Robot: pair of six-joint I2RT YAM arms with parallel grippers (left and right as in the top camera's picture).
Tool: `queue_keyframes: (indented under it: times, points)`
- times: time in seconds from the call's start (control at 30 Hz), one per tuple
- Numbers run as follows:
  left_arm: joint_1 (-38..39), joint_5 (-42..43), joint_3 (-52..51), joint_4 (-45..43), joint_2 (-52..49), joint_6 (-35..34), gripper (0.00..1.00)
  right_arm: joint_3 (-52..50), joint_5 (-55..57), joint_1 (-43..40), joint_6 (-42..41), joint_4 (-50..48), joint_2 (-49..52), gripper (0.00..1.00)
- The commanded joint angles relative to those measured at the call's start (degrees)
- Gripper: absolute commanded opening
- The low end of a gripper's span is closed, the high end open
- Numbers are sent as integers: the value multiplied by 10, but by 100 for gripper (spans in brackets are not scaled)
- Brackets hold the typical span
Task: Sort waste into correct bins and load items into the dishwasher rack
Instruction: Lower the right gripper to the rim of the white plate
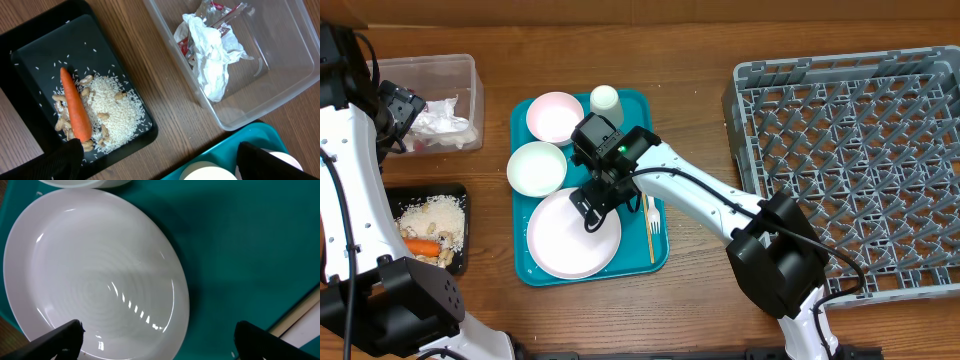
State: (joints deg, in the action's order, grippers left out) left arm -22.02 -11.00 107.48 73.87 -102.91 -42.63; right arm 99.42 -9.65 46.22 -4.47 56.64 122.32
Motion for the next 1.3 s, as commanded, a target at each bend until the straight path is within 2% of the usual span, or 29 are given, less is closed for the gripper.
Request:
queue_keyframes:
  times: [0.0, 0.3, 0.4, 0.5, 0.83, 1.27]
  points:
    - [-1, -10, 3, 0, 2, 7, 100, 10, -1, 3, -3, -6, 13, 100]
    - [-1, -10, 3, 0, 2, 7, 100, 10, 0, 3, -3, -7, 57, 91]
    - [-1, -10, 3, 0, 2, 7, 100, 10, 0, 3, -3, -6, 61, 84]
    - [-1, -10, 3, 0, 2, 7, 100, 10, 0, 3, -5, -5, 61, 72]
    - [-1, -10, 3, 0, 2, 7, 100, -16, 37, 3, -29, 2, 61, 59]
    - [-1, -10, 3, 0, 2, 7, 100, -16, 36, 14, -31, 20, 61, 26]
